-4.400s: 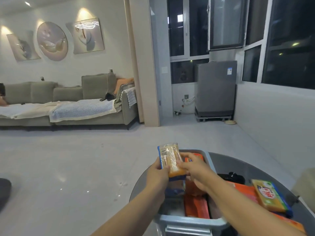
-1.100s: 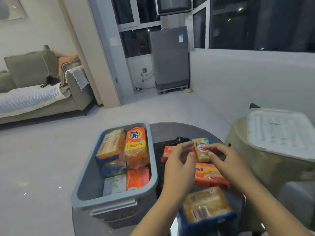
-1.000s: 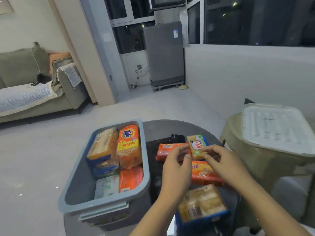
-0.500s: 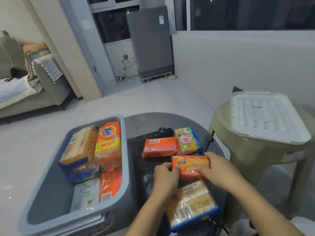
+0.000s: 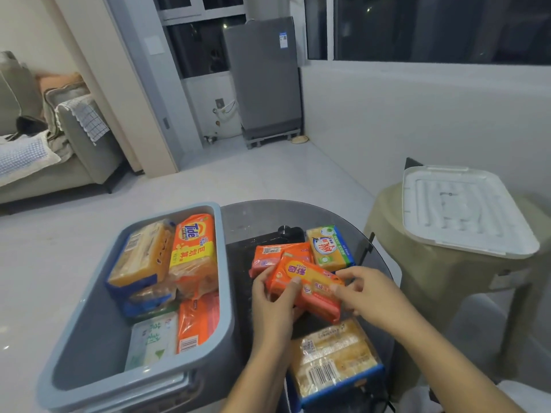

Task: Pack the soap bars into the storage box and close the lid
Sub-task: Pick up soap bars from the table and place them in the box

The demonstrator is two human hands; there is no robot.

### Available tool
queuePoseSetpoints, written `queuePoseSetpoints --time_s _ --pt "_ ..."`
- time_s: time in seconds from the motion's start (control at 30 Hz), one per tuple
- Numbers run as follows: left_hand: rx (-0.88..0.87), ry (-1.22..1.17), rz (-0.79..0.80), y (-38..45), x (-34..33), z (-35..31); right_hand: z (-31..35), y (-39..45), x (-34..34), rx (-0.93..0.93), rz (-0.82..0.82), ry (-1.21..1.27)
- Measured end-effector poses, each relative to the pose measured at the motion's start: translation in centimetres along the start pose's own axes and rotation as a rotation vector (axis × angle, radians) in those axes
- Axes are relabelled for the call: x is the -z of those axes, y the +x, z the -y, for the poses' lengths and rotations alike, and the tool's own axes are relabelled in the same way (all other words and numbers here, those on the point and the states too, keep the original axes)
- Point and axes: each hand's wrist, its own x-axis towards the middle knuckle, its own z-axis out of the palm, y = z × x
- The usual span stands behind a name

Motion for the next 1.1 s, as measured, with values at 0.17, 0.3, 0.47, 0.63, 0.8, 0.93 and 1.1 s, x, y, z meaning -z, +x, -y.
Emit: queuePoseSetpoints --time_s 0.17,0.3,0.47,0.63,0.8,0.93,1.1 --pt "0.036 -0.156 -0.079 0.1 0.9 0.0 2.2 3.0 0.8 0.052 -0.024 -0.103" --pt "0.118 -0.292 -0.151 0.0 1.3 0.4 3.7 6.9 0.2 0.144 -0.045 -0.304" --pt "0.140 -0.334 -0.240 0.0 1.6 1.3 4.7 10.7 -2.3 0.253 0.093 -0.587" --pt "0.141 -0.313 -0.292 0.6 1.7 2.1 5.2 12.8 -3.4 0.224 0.221 -0.707" --pt "0.105 -0.252 -0.300 1.2 1.7 2.7 5.1 13.9 -3.8 0.188 0.269 -0.771" --pt "0.168 -0.309 -0.290 1.1 1.6 3.0 5.1 13.8 -4.2 0.187 0.256 -0.702" --pt "0.169 -0.332 -0.319 1.0 1.5 2.7 5.0 13.5 -4.4 0.193 0.231 -0.608"
